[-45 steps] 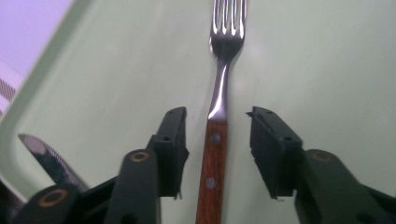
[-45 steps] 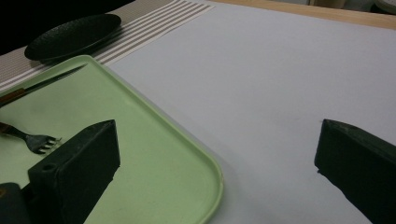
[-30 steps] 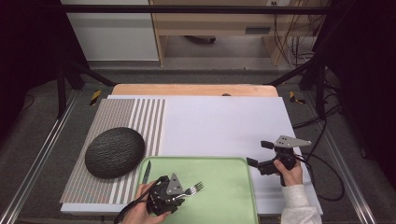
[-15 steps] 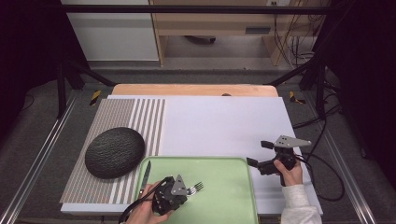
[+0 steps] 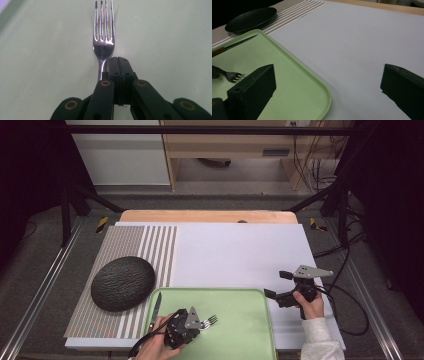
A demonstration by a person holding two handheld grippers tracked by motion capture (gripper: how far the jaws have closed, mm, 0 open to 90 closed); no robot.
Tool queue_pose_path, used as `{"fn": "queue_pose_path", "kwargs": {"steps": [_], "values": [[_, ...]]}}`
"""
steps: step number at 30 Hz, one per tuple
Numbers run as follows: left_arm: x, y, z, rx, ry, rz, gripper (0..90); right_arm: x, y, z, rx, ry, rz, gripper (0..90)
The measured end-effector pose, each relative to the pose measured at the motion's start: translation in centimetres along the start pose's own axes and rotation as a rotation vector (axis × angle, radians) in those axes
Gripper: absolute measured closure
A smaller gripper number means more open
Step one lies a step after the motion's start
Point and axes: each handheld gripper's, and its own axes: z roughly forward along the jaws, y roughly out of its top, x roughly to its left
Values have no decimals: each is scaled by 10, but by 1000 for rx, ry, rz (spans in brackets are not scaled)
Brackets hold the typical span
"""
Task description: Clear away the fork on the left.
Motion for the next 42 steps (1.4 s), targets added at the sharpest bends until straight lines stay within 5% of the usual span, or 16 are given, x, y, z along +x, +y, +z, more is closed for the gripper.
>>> {"fn": "queue_pose_path", "kwargs": {"steps": [42], "values": [[22,-11,1,-33,86,-36,900,0,0,1,7,-1,-4,5]]}}
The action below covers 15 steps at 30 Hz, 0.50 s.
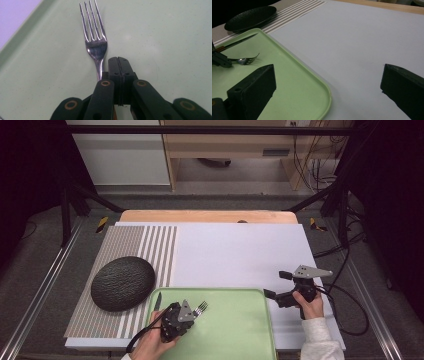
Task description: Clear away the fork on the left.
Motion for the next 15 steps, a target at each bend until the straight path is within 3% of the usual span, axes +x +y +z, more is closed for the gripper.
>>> {"fn": "queue_pose_path", "kwargs": {"steps": [15], "values": [[12,-5,-2,2,30,-34,900,0,0,0,0,1,2,5]]}}
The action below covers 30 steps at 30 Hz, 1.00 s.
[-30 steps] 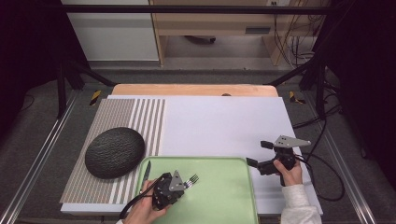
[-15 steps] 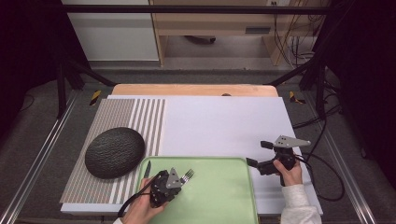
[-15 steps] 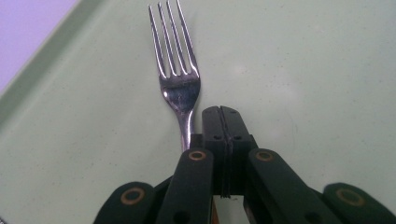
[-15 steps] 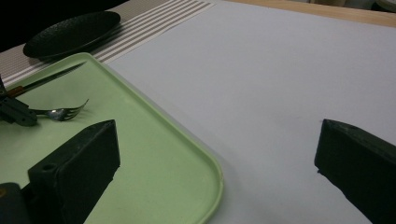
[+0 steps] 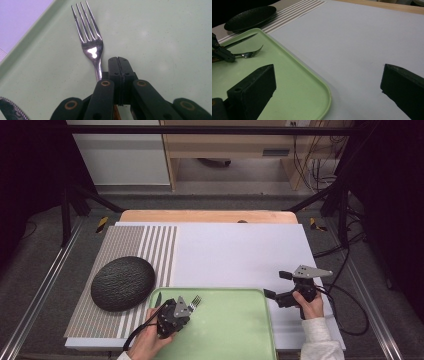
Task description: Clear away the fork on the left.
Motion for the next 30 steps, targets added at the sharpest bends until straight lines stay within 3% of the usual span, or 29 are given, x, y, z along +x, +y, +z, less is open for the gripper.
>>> {"fn": "queue_pose_path", "kwargs": {"steps": [30], "values": [[16,-11,-6,-4,26,-40,898,0,0,0,1,-2,-2,6]]}}
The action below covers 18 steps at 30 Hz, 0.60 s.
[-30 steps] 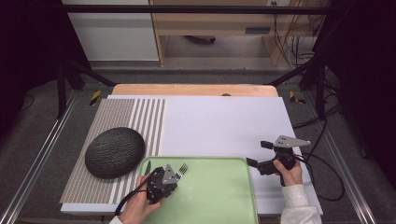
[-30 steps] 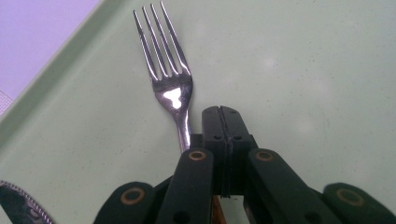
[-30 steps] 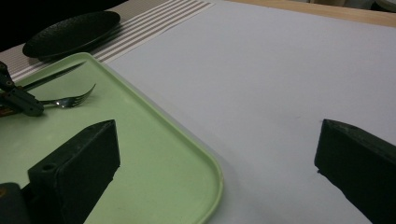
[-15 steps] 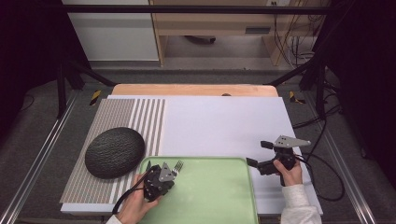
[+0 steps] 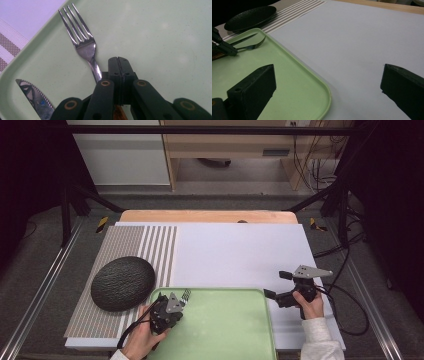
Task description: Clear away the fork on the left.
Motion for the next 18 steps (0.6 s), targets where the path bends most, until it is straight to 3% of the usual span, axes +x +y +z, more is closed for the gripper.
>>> {"fn": "queue_pose_path", "kwargs": {"steps": [18], "values": [[8,-8,-7,1,28,-27,897,0,0,0,0,-1,0,5]]}}
